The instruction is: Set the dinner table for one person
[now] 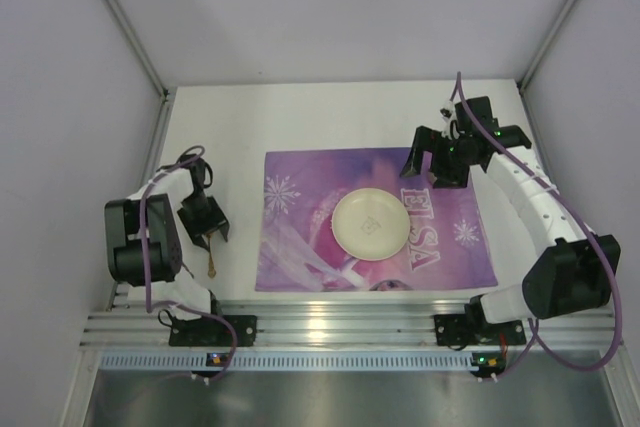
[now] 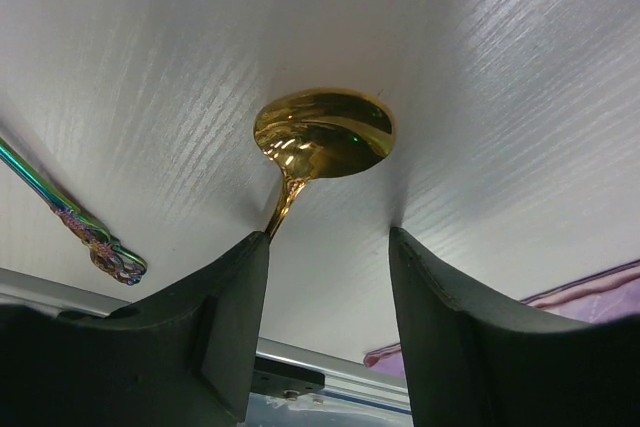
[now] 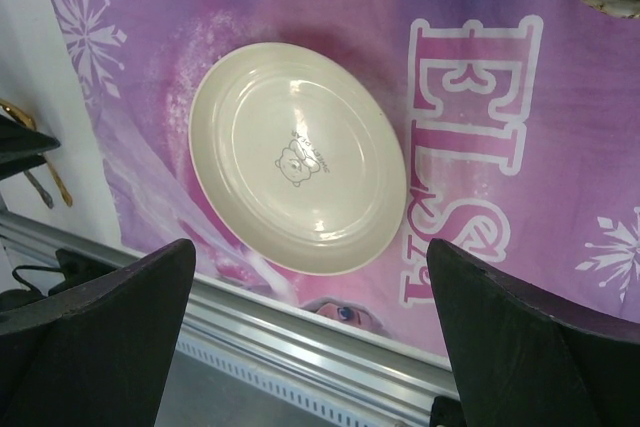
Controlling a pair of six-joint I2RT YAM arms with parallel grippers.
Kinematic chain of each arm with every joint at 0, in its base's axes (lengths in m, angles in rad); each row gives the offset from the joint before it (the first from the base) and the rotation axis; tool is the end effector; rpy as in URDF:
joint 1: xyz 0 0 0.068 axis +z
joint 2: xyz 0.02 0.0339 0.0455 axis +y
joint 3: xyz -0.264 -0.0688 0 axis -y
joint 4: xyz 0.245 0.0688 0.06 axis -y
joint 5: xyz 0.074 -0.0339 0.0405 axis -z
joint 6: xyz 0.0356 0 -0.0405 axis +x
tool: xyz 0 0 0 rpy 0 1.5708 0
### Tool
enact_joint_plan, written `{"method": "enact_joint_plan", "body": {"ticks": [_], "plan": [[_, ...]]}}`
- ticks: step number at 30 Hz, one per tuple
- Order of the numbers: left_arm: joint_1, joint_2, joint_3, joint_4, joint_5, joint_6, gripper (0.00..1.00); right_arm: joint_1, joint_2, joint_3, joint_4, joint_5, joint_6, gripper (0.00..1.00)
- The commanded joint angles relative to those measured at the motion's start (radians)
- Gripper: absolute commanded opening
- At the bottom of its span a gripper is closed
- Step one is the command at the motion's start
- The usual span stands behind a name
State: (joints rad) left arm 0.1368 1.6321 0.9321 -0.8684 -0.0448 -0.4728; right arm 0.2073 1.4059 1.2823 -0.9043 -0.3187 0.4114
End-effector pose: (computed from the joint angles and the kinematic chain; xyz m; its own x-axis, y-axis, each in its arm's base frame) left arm 0.2598 0.0374 0.1555 -0.8199 -0.5721 -0.0225 -0.5725 0.8190 0.0388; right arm 0.2745 0.0691 0.3109 -0.9095 0.1968 -0.3662 0.0107 0.8917 0.4525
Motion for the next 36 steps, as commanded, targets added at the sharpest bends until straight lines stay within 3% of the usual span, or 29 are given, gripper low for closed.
{"method": "enact_joint_plan", "body": {"ticks": [1, 6, 8, 20, 29, 36], "plan": [[0.010, 0.067, 0.013, 0.057, -0.017, 0.025, 0.55, 0.007, 0.005, 0.023, 0.024, 0.010, -0.014, 1.00], [0.024, 0.113, 0.034, 0.083, -0.056, 0.074, 0.53, -0.003, 0.008, 0.026, 0.018, 0.027, -0.017, 1.00], [0.033, 0.144, 0.042, 0.100, -0.079, 0.104, 0.47, -0.008, 0.007, 0.023, 0.016, 0.030, -0.017, 1.00], [0.053, 0.262, 0.111, 0.160, -0.046, 0.122, 0.40, -0.025, 0.034, 0.034, 0.011, 0.044, -0.019, 1.00], [0.053, 0.394, 0.293, 0.203, 0.033, 0.106, 0.31, -0.026, 0.054, 0.058, -0.002, 0.053, -0.016, 1.00], [0.040, 0.420, 0.450, 0.209, 0.007, 0.144, 0.24, -0.026, 0.059, 0.065, -0.008, 0.061, -0.014, 1.00]]}}
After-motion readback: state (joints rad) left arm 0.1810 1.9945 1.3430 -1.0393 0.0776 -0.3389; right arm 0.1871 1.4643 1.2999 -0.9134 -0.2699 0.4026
